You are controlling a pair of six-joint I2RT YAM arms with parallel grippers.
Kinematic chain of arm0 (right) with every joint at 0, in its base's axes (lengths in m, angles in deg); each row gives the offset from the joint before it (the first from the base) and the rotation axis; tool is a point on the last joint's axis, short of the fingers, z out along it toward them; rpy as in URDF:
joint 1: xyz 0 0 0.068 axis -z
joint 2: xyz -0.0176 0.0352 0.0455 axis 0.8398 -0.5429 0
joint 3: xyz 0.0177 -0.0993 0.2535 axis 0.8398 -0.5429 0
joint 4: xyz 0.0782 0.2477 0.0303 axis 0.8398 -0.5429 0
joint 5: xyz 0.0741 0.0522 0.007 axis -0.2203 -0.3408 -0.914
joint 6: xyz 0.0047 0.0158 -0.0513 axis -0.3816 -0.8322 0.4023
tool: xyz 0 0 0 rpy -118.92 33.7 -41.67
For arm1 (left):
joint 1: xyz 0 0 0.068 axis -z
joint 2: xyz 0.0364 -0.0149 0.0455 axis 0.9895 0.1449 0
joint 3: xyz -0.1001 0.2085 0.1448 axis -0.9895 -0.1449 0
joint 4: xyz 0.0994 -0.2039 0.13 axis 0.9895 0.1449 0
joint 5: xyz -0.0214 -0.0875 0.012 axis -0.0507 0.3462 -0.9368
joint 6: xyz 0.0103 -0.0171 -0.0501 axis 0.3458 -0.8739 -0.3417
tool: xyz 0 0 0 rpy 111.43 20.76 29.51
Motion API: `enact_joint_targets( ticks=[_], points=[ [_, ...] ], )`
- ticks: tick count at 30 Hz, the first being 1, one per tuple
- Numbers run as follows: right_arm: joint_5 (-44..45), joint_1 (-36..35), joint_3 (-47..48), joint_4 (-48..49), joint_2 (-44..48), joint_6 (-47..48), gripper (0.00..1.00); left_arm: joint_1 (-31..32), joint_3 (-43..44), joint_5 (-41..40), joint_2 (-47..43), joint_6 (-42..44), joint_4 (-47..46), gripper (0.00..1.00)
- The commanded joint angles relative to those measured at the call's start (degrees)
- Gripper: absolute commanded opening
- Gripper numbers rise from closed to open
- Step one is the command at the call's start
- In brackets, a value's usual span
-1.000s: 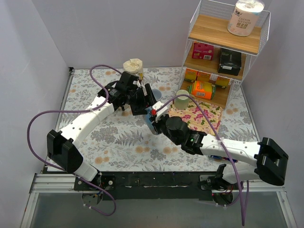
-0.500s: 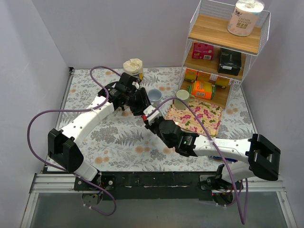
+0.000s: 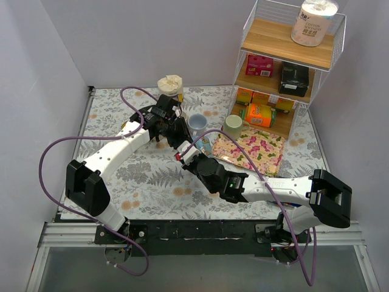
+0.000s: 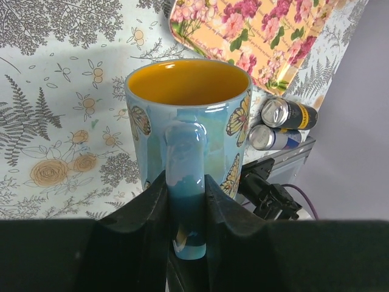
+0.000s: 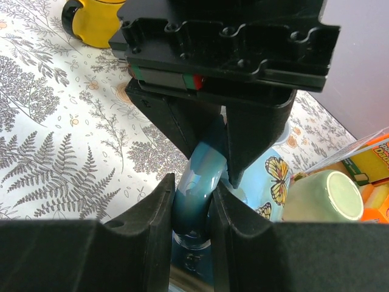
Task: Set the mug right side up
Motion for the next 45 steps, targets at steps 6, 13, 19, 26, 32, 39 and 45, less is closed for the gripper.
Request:
enact_joint_targets(
  ticks=[6, 13, 19, 26, 32, 39, 45],
  points=[
    [-3.2, -1.7, 3.7, -0.3, 6.5, -7.4, 0.65, 0.3, -0.4, -12.0, -5.7, 5.9, -5.1, 0.00],
    [-2.4, -1.7, -0.3, -7.3, 15.6, -18.8, 0.81, 0.3, -8.0, -19.8, -14.0, 6.8, -13.2, 0.00],
    [1.4, -0.6, -1.2, -14.7, 22.8, -29.0, 0.82, 0.3, -18.9, -26.2, -22.8, 8.3, -23.3, 0.00],
    [-3.5, 7.0, 1.4, -24.9, 24.7, -38.9, 0.81, 1.0, -36.8, -33.7, -39.1, 17.5, -41.6, 0.00],
    [-9.4, 11.9, 2.4, -27.0, 24.6, -38.8, 0.80, 1.4, -48.6, -45.7, -51.1, 26.2, -49.5, 0.00],
    [-12.9, 14.3, 4.2, -28.3, 23.1, -38.7, 0.80, 1.4, -59.6, -52.0, -55.2, 34.9, -63.3, 0.00],
    [-14.8, 16.9, 5.2, -29.5, 22.8, -39.0, 0.80, 1.5, -66.7, -56.5, -55.7, 34.8, -72.5, 0.00]
  ],
)
